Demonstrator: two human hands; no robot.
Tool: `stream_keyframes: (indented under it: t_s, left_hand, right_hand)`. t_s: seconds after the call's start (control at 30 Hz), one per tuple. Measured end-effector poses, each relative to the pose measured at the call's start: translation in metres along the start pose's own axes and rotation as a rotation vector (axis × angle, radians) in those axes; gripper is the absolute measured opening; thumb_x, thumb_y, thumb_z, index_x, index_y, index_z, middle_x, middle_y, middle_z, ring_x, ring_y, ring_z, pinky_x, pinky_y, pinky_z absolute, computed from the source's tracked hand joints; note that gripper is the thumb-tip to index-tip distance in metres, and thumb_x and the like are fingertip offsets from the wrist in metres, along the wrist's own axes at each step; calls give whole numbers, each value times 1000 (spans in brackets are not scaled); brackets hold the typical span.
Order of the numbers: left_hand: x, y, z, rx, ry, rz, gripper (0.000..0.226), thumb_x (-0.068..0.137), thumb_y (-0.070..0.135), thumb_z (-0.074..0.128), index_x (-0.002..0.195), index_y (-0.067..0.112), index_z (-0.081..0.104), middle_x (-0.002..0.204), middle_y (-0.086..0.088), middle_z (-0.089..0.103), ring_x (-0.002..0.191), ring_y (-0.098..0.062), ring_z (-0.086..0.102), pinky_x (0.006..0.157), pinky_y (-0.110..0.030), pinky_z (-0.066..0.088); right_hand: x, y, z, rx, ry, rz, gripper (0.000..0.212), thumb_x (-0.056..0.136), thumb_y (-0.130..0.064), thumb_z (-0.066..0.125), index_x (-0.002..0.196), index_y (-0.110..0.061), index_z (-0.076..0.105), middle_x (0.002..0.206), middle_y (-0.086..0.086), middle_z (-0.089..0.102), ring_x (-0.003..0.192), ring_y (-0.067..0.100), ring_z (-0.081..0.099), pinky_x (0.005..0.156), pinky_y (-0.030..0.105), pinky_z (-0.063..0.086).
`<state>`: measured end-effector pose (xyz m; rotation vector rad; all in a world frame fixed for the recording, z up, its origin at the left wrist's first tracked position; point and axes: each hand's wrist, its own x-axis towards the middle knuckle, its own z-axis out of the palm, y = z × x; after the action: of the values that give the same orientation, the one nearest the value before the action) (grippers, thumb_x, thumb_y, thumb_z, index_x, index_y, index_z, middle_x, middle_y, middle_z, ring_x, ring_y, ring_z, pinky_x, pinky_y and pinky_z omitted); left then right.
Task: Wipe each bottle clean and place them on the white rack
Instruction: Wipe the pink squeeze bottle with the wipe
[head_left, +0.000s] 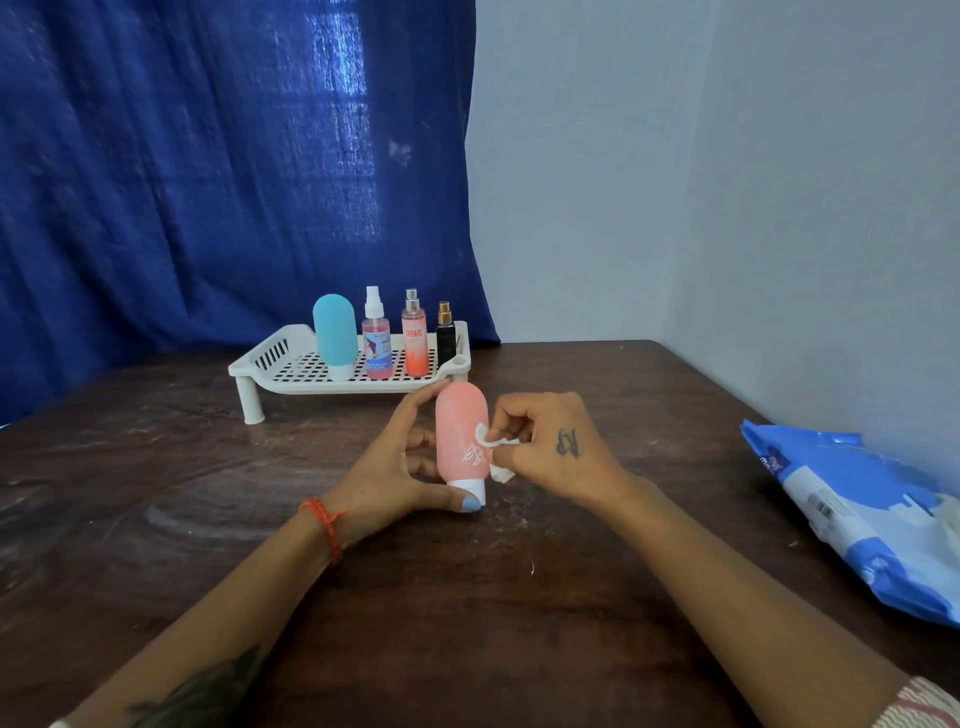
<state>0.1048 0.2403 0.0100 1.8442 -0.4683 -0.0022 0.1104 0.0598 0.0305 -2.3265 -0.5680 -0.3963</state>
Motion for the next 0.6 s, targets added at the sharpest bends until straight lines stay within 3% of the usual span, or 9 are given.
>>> stream_keyframes:
  t_s: [0.2,0.37,0.47,0.6]
  left_hand:
    - [0,-1,-1,9,1,8,103,58,4,86,125,55,28,121,-6,55,95,-22,67,74,-27,57]
    - [0,-2,-2,7,2,-1,102,54,12,87,123,58,26,122,-4,54,98,-21,65,73,-24,56]
    - [1,-2,-2,8,16,-2,101,56,10,86,122,58,26,122,-3,53,100,-20,64,72,-21,55]
    - [2,-2,-2,5,25,-11,101,59,5,84,124,54,26,120,-2,54,97,-18,65,71,-21,55]
  right_hand:
    - [-2,-5,-5,59,-111,35,23,69,-2,70,57,-21,62,65,-3,64,63,4,56,58,15,39]
    - [1,-1,-4,211,133,80,15,72,-2,72,74,-16,68,73,-3,64,69,13,63,61,29,57]
    - [1,2,-1,129,123,1,15,77,-8,70,87,-19,68,81,-9,63,74,4,59,63,9,48]
    - [0,5,2,89,42,-80,17,76,-8,68,85,-22,71,85,-9,68,78,0,60,64,3,42]
